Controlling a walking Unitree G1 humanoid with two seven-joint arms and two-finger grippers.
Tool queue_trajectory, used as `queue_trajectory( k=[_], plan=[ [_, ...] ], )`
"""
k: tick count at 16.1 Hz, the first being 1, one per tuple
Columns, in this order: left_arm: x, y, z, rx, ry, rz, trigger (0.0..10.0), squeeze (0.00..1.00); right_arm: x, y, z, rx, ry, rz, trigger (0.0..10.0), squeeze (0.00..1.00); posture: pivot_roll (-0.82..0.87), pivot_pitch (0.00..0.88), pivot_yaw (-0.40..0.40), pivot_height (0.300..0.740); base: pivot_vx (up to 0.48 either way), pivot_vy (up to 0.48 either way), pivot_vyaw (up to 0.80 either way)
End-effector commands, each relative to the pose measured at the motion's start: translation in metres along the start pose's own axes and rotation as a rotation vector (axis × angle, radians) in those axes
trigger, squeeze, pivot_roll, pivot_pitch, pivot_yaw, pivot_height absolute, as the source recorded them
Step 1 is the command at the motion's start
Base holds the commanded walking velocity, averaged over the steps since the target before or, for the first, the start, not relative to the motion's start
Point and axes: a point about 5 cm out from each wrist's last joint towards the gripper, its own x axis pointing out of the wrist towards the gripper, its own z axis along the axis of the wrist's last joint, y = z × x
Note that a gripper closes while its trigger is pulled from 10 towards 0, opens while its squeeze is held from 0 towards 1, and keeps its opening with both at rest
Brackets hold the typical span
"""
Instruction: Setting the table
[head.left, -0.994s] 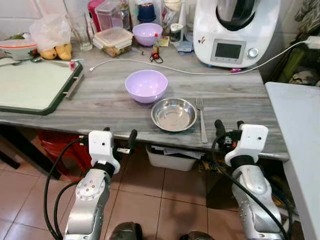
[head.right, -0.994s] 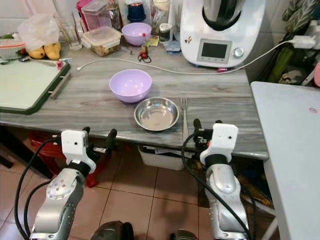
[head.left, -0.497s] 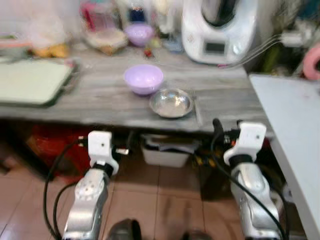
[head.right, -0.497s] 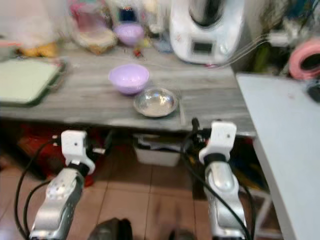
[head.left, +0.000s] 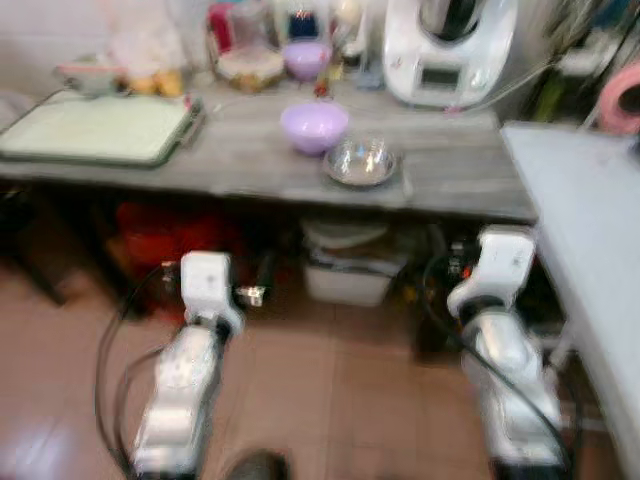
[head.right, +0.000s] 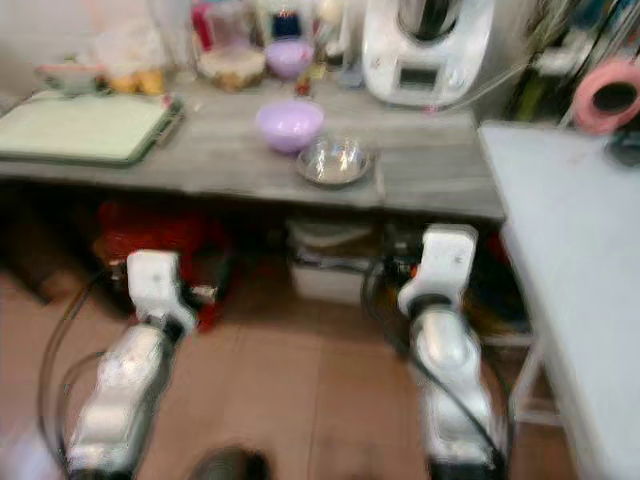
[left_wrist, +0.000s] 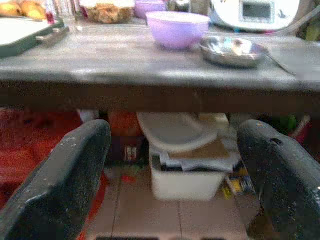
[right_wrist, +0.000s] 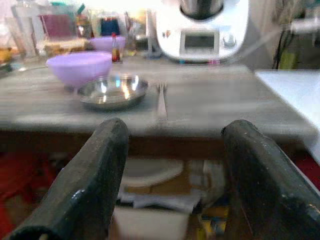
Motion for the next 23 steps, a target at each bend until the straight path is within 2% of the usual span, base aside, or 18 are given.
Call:
queue_trajectory(
  k=[1, 2, 7, 8, 9, 10, 13, 14, 15, 23],
  plan=[
    [0.0014, -0.0002, 0.0054, 0.021, -0.024, -0.026, 10.0, 0.00, -0.0006, -0.0023, 0.0008, 0.009, -0.002, -0.011, 10.0, 0.00, -0.05, 0.000, 0.032, 0.740, 0.000, 0.000, 0.00],
    [-0.0009, -0.0008, 0.0048, 0.052, -0.023, -0.032, 10.0, 0.00, -0.0027, -0.0008, -0.0018, 0.020, 0.013, -0.004, 10.0, 0.00, -0.04, 0.000, 0.032, 0.740, 0.000, 0.000, 0.00],
    [-0.0019, -0.0009, 0.0063, 0.032, -0.035, -0.034, 10.0, 0.00, -0.0010, 0.0011, -0.0009, 0.015, 0.010, 0.009, 10.0, 0.00, -0.04, 0.000, 0.025, 0.740, 0.000, -0.384, -0.08],
    [-0.0022, -0.0008, 0.0071, 0.034, -0.038, -0.034, 10.0, 0.00, -0.0007, 0.0009, -0.0005, 0.014, 0.007, 0.014, 10.0, 0.14, -0.04, 0.000, 0.026, 0.740, 0.000, -0.472, 0.00],
    [-0.0024, -0.0007, 0.0072, 0.034, -0.039, -0.034, 10.0, 0.00, -0.0007, 0.0006, -0.0004, 0.015, 0.006, 0.013, 10.0, 0.91, -0.04, 0.000, 0.026, 0.740, 0.000, -0.472, 0.00],
    [-0.0033, -0.0005, 0.0071, 0.033, -0.039, -0.036, 10.0, 0.00, -0.0012, 0.0000, -0.0007, 0.022, 0.008, 0.008, 10.0, 1.00, -0.04, 0.000, 0.026, 0.740, 0.000, -0.469, 0.00],
    [-0.0033, -0.0009, 0.0071, 0.030, -0.038, -0.038, 10.0, 0.00, -0.0014, 0.0012, -0.0009, 0.025, 0.012, 0.013, 10.0, 1.00, -0.04, 0.000, 0.026, 0.740, 0.000, -0.469, 0.00],
    [-0.0031, -0.0013, 0.0076, 0.032, -0.040, -0.040, 10.0, 0.00, -0.0012, 0.0028, -0.0007, 0.022, 0.012, 0.026, 10.0, 0.39, -0.04, 0.000, 0.026, 0.740, 0.000, -0.469, 0.00],
    [-0.0030, -0.0015, 0.0079, 0.031, -0.042, -0.041, 10.0, 0.00, -0.0010, 0.0030, -0.0006, 0.021, 0.012, 0.028, 10.0, 0.00, -0.04, 0.000, 0.026, 0.740, 0.000, -0.465, 0.00],
    [-0.0037, 0.0005, 0.0080, 0.036, -0.038, -0.050, 10.0, 0.00, -0.0016, 0.0029, -0.0029, 0.025, 0.026, 0.037, 10.0, 0.00, -0.04, 0.000, 0.026, 0.740, 0.000, -0.465, 0.00]
  ],
)
